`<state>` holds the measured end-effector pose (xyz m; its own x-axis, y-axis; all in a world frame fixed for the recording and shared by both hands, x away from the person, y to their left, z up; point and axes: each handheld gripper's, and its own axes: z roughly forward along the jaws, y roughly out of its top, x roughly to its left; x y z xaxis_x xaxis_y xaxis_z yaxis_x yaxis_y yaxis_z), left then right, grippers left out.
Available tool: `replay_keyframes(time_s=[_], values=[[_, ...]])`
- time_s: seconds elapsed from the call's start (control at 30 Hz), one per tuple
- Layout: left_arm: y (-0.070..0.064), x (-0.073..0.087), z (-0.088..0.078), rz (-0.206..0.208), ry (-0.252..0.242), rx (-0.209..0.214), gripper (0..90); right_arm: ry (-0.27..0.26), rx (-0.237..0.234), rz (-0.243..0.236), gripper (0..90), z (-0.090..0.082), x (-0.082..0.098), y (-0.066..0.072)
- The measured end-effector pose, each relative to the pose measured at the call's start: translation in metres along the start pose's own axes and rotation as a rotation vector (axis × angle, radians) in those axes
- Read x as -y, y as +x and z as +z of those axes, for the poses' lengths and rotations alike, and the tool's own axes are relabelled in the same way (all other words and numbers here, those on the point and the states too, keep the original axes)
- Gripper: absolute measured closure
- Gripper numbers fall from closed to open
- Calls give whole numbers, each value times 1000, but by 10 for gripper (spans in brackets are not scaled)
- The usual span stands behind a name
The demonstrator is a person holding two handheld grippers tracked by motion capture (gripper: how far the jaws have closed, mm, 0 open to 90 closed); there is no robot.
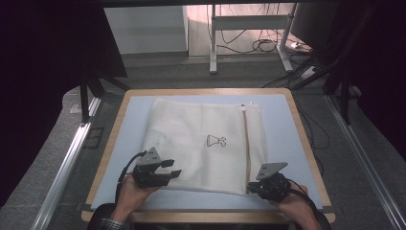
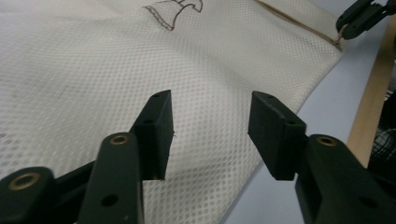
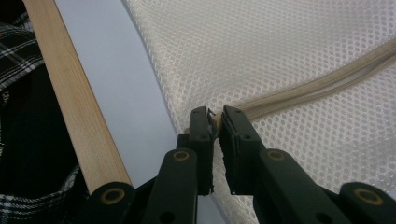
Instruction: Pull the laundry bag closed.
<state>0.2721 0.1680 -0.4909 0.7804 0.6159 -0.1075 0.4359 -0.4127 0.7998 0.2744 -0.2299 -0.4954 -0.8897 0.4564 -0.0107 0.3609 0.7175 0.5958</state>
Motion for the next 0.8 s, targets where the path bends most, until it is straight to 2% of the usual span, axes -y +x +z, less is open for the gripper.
replay_keyframes(time_s=[0.2,0.4,0.73,0.8], values=[[-8,-7,12,22,9,57,602,0,9,1,803,0,0,0],[-17,-12,28,67,31,110,663,3,18,2,799,-1,0,0],[-26,-17,42,145,26,122,787,1,26,1,806,-1,0,0],[-28,-18,45,148,23,132,802,0,25,0,809,-2,0,0]])
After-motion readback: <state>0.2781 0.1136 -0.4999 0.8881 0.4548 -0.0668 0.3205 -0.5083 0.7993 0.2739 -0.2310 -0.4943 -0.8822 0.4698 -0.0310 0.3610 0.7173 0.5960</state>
